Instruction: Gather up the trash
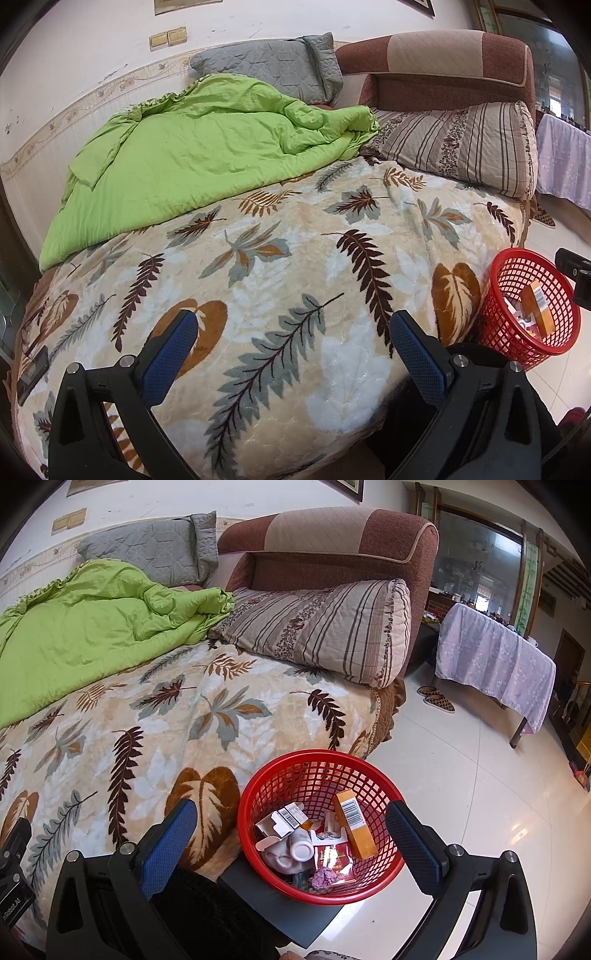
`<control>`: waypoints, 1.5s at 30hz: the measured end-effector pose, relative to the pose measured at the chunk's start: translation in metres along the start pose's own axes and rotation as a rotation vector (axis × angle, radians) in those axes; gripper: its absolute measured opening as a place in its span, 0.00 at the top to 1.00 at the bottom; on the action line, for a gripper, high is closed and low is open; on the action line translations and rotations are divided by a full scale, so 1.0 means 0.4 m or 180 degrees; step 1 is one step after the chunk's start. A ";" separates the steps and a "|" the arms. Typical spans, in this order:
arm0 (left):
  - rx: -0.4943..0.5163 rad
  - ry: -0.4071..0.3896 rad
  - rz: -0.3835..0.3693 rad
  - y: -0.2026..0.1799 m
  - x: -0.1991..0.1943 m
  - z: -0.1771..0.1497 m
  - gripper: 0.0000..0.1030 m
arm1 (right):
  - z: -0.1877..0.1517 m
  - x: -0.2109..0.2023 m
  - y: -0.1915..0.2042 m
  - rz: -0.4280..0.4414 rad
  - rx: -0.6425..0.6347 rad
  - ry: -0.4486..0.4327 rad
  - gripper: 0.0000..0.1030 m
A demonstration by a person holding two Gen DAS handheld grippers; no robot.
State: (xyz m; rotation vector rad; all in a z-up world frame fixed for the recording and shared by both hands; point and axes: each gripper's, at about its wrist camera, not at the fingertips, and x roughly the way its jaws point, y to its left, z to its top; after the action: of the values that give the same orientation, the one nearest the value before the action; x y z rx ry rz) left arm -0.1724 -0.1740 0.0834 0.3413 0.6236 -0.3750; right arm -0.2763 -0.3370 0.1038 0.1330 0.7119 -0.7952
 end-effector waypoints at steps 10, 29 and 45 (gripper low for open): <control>-0.0006 -0.0008 0.0006 0.004 -0.004 -0.001 0.00 | -0.002 -0.001 0.000 -0.0005 -0.0003 0.0002 0.00; -0.0015 -0.0015 0.0010 0.005 -0.008 -0.004 0.00 | -0.001 -0.001 0.000 -0.0011 -0.0013 -0.0014 0.00; -0.0027 -0.0025 0.0017 0.008 -0.012 -0.004 0.00 | -0.003 -0.003 0.002 -0.0010 -0.0017 -0.0018 0.00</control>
State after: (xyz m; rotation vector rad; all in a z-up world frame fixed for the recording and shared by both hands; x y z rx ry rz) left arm -0.1753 -0.1693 0.0857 0.3333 0.6164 -0.3684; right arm -0.2770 -0.3354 0.1037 0.1248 0.7089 -0.7962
